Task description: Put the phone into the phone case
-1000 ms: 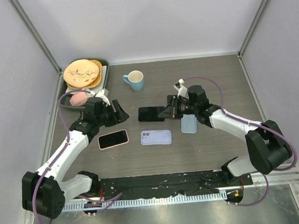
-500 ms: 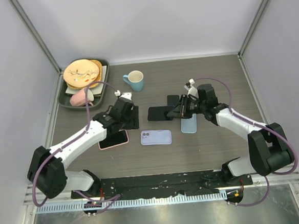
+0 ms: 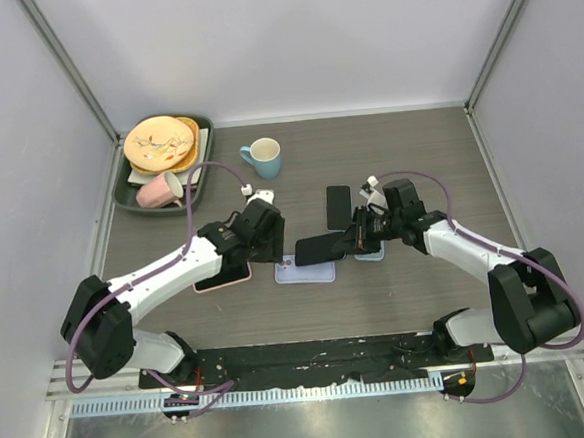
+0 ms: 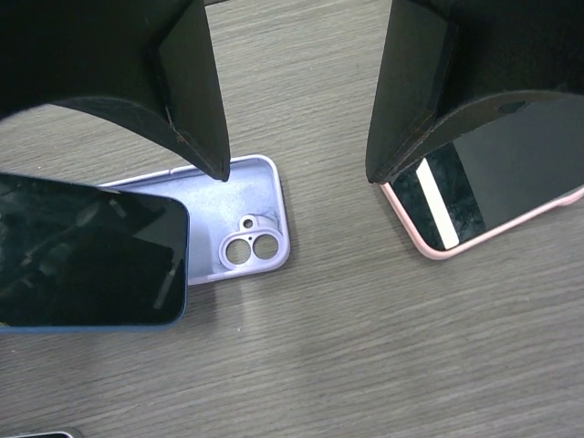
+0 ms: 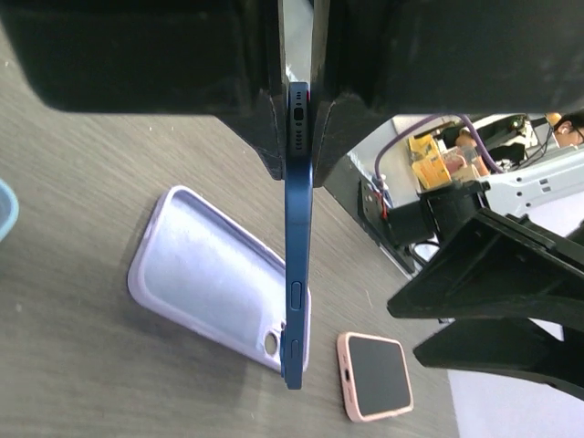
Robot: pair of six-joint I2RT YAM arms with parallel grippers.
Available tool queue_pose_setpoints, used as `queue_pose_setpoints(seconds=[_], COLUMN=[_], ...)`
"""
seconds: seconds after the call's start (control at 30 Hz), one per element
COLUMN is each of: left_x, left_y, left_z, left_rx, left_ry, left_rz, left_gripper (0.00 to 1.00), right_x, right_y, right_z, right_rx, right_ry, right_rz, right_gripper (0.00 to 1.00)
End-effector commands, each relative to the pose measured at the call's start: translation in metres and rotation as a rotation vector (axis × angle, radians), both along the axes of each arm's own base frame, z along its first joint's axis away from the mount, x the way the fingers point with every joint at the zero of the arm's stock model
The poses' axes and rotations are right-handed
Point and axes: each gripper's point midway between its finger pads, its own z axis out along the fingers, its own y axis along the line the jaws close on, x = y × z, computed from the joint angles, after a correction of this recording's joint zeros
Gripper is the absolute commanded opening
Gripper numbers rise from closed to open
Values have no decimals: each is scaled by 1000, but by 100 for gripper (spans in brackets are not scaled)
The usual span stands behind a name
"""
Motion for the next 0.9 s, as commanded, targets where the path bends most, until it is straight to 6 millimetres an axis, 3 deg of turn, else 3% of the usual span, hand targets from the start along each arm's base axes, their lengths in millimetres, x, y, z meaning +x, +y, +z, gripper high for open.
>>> queue_pose_setpoints(seconds=[0.0, 0.27, 0.57, 0.87], left_x=[-8, -14, -17, -10], left_y=[5, 30, 32, 25], left_z=[7, 22, 24, 20], left_rx=[-23, -33, -26, -12], left_ry=[16, -49, -41, -35], left_rz=[63, 144, 136, 121], left_gripper=[66, 66, 66, 66], right_x=[-9, -19, -13, 3], right_y=[6, 29, 53, 59], right_z=[23, 28, 22, 10], right_rx=[3, 27, 30, 2], right_ry=[-35, -1, 9, 11], right_rz=[39, 31, 56, 46], right_gripper=[1, 1, 1, 1])
